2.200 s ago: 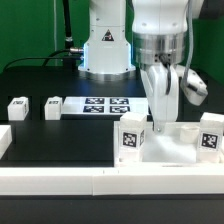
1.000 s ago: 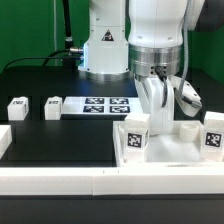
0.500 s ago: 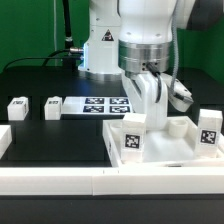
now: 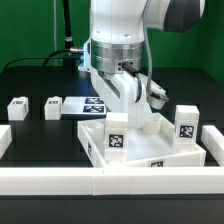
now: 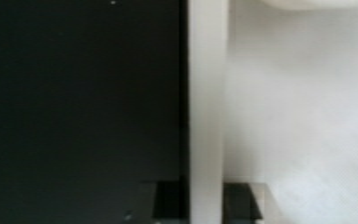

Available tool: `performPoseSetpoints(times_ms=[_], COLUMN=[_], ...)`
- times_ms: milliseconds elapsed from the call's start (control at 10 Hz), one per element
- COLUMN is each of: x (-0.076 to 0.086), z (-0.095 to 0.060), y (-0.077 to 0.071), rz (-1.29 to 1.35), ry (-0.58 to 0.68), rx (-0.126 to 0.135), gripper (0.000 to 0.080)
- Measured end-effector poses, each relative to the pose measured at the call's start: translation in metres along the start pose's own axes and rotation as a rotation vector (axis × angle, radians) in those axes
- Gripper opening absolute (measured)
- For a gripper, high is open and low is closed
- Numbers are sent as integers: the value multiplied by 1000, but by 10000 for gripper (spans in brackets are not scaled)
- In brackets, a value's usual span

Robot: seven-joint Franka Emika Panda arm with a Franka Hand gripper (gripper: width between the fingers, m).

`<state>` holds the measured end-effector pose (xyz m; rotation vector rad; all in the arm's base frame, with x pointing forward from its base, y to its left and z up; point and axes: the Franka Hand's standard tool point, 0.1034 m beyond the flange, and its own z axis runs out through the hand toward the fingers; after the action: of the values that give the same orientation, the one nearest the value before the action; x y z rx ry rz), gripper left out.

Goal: Assemble square table

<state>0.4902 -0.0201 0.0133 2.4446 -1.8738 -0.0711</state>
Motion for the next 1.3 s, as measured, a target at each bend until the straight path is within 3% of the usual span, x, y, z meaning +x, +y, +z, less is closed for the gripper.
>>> performPoseSetpoints(times_ms=[200, 300, 700, 1100, 1300], x=[2, 10, 43, 47, 41], z=[1, 1, -5, -6, -6], y=[2, 3, -7, -7, -14], rz=[-103, -253, -643, -953, -1144], ry=[3, 11, 33, 38, 67], rx=[-4, -10, 5, 2, -16], gripper=[61, 61, 61, 60, 60])
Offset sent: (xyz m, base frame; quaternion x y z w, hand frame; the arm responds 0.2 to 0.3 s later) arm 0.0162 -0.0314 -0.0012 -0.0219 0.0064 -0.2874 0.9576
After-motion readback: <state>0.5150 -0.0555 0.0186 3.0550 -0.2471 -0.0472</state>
